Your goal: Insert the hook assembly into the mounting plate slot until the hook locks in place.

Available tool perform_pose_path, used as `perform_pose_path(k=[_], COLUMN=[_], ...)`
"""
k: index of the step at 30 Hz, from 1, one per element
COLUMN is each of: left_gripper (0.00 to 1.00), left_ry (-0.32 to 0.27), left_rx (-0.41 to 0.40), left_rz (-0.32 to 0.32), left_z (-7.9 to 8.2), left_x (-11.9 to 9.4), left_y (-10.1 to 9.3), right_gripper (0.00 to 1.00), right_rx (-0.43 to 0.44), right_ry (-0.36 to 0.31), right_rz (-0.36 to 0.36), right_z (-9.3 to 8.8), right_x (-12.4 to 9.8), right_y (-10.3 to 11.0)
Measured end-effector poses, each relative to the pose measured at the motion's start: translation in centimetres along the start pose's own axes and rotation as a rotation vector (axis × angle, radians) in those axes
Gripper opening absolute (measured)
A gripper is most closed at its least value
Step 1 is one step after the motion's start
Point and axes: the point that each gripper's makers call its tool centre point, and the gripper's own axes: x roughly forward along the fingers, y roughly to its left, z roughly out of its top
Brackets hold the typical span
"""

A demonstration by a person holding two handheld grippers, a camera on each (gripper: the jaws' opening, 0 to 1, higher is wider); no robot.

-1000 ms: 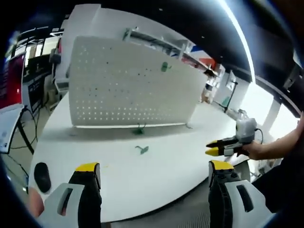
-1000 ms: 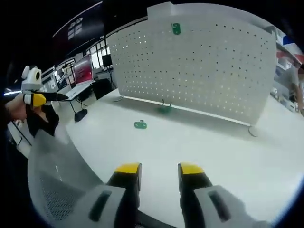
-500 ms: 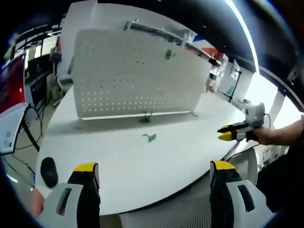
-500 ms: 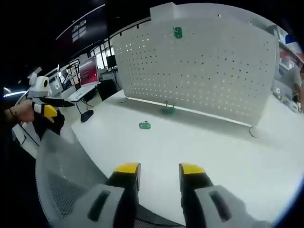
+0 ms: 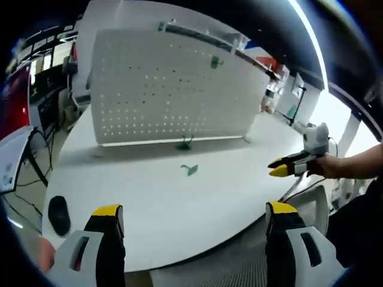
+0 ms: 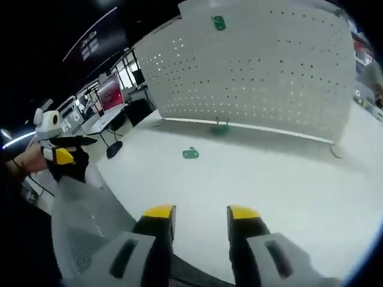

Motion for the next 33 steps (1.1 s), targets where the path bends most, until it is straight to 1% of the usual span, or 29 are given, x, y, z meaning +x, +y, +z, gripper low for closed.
perform_pose_path(k=[1,6,8,10,13,18,22,25,28,31,33], left_gripper=[1.00,0.99,0.99,0.99,0.99,0.98,0.97,0.97,0.97,0.97,0.96], left_ry=[-0.002,0.003,0.002,0.004,-0.002,0.027,0.040,0.050,0.062,0.057,0.059], left_rx=[-0.004,-0.022,-0.025,-0.024,-0.030,-0.045,-0.047,-0.038,-0.044,-0.047,-0.049], left_rz=[-0.001,0.009,0.015,0.024,0.036,0.045,0.044,0.054,0.056,0.059,0.062], left_z=[0.0,0.0,0.1,0.3,0.5,-0.4,-0.7,-0.9,-1.1,-0.8,-0.7], left_x=[0.1,0.7,0.8,0.8,0.8,1.2,1.3,1.6,1.7,1.7,1.8], left_y=[0.1,0.9,1.2,1.6,2.1,2.5,2.5,3.1,3.5,3.8,4.0], right_gripper=[0.32,0.32,0.31,0.31,0.30,0.28,0.28,0.28,0.28,0.27,0.26], right_rx=[-0.015,0.009,0.019,0.029,0.052,0.033,0.044,0.076,0.064,0.065,0.068], right_ry=[0.008,0.019,0.026,0.025,0.018,0.029,0.042,0.054,0.067,0.077,0.093], right_rz=[0.005,0.031,0.043,0.053,0.071,0.074,0.071,0.087,0.064,0.048,0.030], right_z=[0.1,1.2,1.9,2.5,3.9,5.5,6.9,7.7,8.5,9.1,9.3], right_x=[0.4,3.4,5.1,6.2,8.4,11.3,13.7,15.5,17.2,18.4,19.0], right_y=[0.1,-0.1,-0.4,-0.4,-0.6,-1.4,-2.2,-2.6,-3.4,-4.1,-4.5])
